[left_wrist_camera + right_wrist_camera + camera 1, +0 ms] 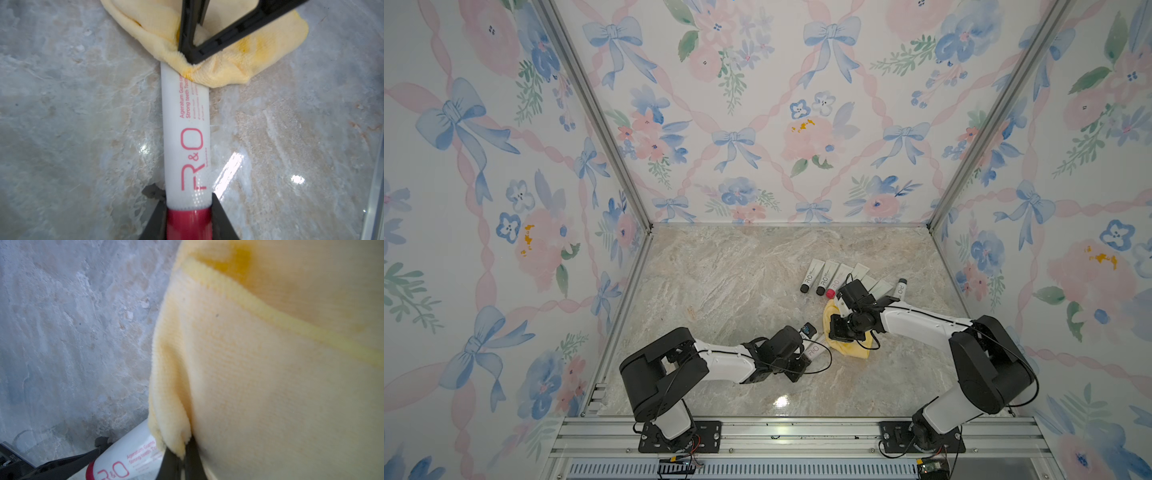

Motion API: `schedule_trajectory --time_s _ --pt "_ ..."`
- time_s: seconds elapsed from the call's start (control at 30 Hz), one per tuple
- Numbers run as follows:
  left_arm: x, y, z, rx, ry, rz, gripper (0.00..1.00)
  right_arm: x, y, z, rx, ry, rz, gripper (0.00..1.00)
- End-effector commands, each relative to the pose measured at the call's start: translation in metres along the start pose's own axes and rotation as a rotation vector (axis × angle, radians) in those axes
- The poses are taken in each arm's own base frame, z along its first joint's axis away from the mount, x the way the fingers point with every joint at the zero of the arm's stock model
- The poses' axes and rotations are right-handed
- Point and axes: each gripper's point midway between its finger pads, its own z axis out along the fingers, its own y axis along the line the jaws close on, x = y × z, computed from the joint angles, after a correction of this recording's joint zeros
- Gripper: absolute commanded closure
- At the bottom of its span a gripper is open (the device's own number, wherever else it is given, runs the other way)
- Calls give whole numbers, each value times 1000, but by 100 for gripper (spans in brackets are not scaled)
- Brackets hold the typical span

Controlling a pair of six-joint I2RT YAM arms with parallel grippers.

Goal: Wipe the surface of the toothpaste tube
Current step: Wipe the dirt from the toothpaste tube.

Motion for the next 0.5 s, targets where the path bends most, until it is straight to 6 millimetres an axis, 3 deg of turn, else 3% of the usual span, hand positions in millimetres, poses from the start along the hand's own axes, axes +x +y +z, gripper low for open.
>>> schedule_trajectory --time_s 0.0,0.13,0.23,0.33,0.47 --pt "29 4 6 -6 101 -1 76 46 -10 15 37 130 35 94" --pt "30 5 6 -11 103 -1 76 68 24 19 -111 173 80 94" --pt "29 5 7 -12 101 0 76 78 31 20 -144 189 82 94" --pt "30 5 7 -12 106 1 76 80 24 19 -133 190 86 94" --pt "31 6 7 -14 105 -1 76 63 -8 10 -19 146 75 94"
